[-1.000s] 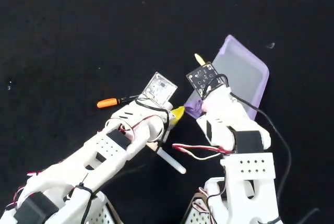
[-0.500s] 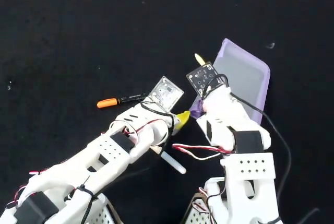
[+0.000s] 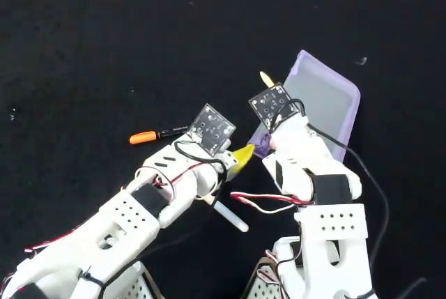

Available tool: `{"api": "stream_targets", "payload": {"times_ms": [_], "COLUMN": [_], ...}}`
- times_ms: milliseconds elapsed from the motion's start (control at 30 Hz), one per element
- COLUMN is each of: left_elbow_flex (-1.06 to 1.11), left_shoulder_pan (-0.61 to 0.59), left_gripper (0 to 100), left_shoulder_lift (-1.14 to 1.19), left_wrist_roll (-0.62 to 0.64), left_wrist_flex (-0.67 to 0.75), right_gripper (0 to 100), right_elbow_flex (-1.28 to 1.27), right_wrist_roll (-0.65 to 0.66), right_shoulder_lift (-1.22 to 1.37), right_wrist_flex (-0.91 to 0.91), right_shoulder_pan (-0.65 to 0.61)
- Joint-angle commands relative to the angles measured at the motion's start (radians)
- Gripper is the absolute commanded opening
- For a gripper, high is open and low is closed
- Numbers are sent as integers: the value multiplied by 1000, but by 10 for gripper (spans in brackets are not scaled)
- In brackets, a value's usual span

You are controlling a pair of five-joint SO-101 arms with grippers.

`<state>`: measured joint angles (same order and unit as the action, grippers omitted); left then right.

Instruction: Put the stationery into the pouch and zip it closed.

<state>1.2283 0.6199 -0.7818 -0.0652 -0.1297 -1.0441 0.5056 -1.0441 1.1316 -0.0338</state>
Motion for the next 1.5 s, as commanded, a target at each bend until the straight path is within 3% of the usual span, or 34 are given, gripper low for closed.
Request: {"api": "stream_targets", "payload": {"times_ms": [0, 267, 633, 1233, 1467], "left_elbow_flex": [-65, -143, -137, -143, -236], "left_shoulder_pan": [-13, -7, -5, -7, 1], "left_gripper": [203, 203, 199, 198, 198], "left_shoulder_lift": [23, 224, 245, 252, 411], "left_wrist_roll": [-5, 2, 3, 3, 3], "left_wrist_flex": [-14, 52, 140, 143, 143], "right_gripper": [11, 11, 11, 11, 11], "right_elbow_flex": [39, 39, 39, 39, 39], "right_wrist_roll": [0, 0, 0, 0, 0], "right_shoulder_lift": [-22, -22, -22, -22, -22], "right_wrist_flex": [2, 3, 3, 3, 3], "right_shoulder_pan": [17, 17, 15, 15, 17]}}
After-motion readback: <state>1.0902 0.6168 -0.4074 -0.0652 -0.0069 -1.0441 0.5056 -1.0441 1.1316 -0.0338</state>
